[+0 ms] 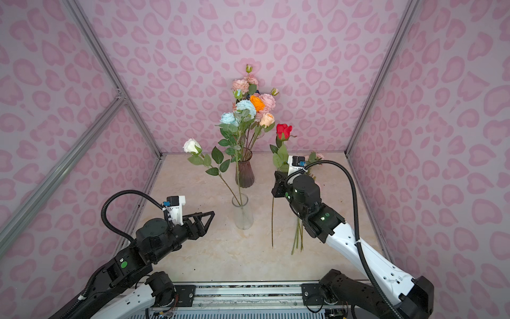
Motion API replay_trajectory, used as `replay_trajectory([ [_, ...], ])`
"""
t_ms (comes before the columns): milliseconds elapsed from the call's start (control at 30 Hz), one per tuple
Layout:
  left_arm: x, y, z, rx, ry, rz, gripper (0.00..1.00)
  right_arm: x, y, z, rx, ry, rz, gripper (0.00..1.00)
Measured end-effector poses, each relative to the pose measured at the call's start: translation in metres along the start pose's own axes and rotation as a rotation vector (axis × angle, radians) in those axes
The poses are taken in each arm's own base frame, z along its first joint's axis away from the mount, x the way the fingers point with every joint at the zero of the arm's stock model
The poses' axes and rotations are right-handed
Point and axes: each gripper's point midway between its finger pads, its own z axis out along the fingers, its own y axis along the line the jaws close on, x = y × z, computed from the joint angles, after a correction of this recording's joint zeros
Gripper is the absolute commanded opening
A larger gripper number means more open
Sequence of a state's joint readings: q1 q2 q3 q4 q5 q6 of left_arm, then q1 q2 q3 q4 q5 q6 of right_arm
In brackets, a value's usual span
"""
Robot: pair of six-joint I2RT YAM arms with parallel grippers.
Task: Arrange the flowers into the vase
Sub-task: 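Lift the red rose with the right gripper and carry it over the pink vase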
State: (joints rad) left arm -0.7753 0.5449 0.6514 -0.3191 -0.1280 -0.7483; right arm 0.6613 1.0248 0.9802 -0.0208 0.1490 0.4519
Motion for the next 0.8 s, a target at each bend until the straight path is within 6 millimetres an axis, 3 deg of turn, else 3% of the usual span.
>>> replay_trajectory([
  [167,-0.008,-0.006,0.004,0.018,-0.034,-0.005,0.77,-0.065,0.036,-0.024,-0.090,-0.212,0.018,0.00],
  [433,-0.010,-0.017,0.018,0.052,-0.031,-0.018,0.77,-0.131,0.092,-0.032,-0.226,-0.418,0.019,0.00],
  [600,-0.008,-0.020,0.019,0.067,-0.013,-0.036,0.77,-0.138,0.106,-0.012,-0.233,-0.472,0.010,0.00],
  [800,-0.010,-0.024,0.013,0.089,-0.022,-0.046,0.77,-0.117,0.112,0.018,-0.227,-0.445,-0.005,0.00],
])
